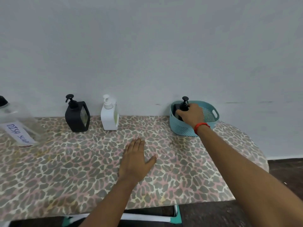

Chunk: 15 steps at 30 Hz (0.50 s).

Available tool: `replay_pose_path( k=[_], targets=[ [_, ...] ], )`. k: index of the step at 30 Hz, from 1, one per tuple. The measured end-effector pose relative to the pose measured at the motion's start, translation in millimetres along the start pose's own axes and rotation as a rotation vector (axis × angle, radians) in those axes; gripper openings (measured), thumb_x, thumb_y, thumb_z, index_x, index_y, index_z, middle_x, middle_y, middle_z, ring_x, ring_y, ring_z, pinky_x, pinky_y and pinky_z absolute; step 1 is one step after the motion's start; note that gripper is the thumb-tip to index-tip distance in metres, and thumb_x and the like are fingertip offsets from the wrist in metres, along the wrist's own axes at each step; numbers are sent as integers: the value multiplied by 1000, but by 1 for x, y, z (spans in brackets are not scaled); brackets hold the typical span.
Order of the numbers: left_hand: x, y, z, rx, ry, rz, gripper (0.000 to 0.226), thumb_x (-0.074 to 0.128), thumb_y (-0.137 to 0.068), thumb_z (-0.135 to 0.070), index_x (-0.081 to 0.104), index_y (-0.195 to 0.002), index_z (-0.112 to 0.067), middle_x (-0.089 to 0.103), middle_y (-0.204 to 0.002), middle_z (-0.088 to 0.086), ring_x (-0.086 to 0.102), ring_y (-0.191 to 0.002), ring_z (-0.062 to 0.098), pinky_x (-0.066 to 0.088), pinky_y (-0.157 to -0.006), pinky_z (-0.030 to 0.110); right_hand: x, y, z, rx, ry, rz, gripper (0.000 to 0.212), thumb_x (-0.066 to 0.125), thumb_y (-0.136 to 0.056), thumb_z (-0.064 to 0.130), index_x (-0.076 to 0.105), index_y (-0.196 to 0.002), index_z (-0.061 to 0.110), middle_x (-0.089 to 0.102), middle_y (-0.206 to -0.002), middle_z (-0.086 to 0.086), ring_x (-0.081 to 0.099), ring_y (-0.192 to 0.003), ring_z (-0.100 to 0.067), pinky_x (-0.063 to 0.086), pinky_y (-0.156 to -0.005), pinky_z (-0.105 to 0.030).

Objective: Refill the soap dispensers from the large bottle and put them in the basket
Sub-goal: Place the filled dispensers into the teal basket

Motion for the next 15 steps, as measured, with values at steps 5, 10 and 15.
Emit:
replay_pose_path(
  k=[5,10,15],
  targets=[
    [1,-1,1,3,-3,-9,91,38,-97,-74,19,-165,-17,14,-173,-1,7,-160,17,2,-131,36,6,-2,-2,2,92,55,37,74,-80,34,67,-102,4,70,-89,-12,66,-80,-29,49,-62,-32],
    [-1,0,0,3,9,1,91,38,-97,-73,19,-165,-16,14,-173,0,8,-160,18,1,-129,36,5,-1,-2,40,111,125,47,75,-84,40,61,-108,2,69,-94,-14,65,-83,-30,45,-61,-32],
    [-3,1,-1,0,9,35,90,39,-98,-72,20,-165,-15,14,-173,2,8,-160,19,2,-130,37,-31,43,5,88,-81,-119,64,73,-89,30,45,-139,2,62,-111,-10,62,-106,-29,50,-84,-37]
  ],
)
Point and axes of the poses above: each hand's wrist, its own y-axis away from the middle knuckle, its own x-axis out of the palm, z = x × y, the point moved 9 cm from there along -y, towards the middle knuckle
